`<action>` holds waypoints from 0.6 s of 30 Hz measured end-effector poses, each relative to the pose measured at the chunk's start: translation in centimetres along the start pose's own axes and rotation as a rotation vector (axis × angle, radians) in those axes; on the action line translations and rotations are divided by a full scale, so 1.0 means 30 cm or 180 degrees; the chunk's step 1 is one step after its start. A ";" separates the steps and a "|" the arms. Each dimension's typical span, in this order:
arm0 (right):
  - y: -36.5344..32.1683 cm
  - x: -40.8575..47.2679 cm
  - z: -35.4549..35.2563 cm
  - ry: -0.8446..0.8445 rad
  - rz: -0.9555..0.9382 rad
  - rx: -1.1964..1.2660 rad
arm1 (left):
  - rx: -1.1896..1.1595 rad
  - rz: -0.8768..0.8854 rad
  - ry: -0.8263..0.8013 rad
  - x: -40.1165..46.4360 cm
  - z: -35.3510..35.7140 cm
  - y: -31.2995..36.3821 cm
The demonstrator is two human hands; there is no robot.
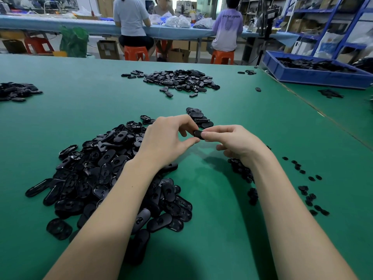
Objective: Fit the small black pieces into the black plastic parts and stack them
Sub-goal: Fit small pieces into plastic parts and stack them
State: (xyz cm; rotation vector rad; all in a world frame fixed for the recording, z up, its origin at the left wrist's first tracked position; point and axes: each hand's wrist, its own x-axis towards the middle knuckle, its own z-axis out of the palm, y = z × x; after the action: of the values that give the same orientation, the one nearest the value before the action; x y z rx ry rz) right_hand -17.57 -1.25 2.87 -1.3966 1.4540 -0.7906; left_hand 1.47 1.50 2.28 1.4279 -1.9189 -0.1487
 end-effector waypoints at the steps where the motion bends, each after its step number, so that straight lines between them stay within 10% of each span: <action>1: 0.006 -0.002 0.003 -0.0057 0.0020 0.0132 | -0.0074 0.0008 -0.0036 0.001 0.001 -0.002; 18: 0.030 0.032 0.069 0.0183 -0.0555 0.0047 | -0.1027 -0.1012 -0.0071 0.016 0.032 -0.015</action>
State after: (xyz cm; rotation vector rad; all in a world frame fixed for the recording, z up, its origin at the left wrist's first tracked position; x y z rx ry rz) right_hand -15.89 -1.76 1.14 -1.5153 1.3798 -0.9565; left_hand 1.18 0.61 1.59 1.4983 -1.5846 -0.5976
